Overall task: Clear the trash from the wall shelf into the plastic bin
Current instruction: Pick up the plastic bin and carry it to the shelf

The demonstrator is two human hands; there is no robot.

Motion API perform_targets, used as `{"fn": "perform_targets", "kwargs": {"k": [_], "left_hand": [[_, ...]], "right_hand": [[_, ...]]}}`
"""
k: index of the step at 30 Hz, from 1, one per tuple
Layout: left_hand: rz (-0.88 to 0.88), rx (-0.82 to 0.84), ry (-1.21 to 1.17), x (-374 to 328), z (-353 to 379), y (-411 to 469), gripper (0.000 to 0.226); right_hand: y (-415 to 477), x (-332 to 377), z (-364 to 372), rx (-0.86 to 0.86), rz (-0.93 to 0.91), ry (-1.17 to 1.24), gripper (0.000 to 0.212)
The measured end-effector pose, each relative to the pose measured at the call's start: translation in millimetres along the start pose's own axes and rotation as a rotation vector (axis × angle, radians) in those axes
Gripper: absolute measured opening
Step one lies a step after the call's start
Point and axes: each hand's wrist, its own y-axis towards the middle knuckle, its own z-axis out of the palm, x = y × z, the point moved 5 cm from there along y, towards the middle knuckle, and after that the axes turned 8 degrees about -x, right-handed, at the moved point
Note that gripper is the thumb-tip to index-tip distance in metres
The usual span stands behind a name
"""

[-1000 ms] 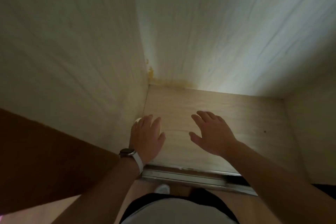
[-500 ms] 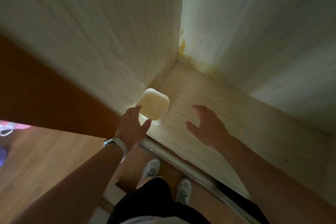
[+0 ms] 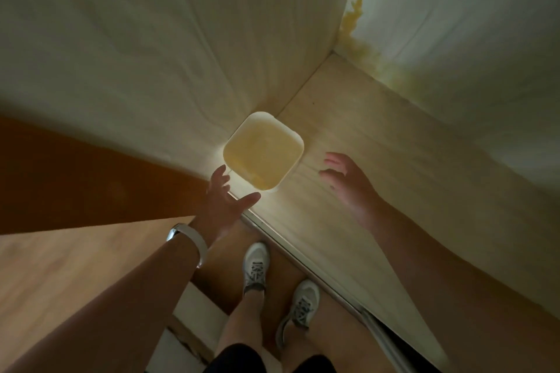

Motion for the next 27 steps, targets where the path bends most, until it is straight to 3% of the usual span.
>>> {"fn": "perform_targets", "kwargs": {"k": [3,8,14,27], "left_hand": [[0.028,-0.004,-0.087,10,6,10,0.119],[0.193,-0.008,-0.122,6,10,23,0.104],[0.308,-0.009,-0.078,2,14,27,0.111],[0.425,0.120,-0.113,-40,-7,-3,0.109]], "right_hand": [[24,-16,17,0.020,0.024,0.035,0.043],[53,-19,33,-0.004,0.026,0.137,0.034],[53,-9,60,0.080,0.115,0.284,0.034],[1,22,38,0.016,-0.052,0.224,0.023]]}}
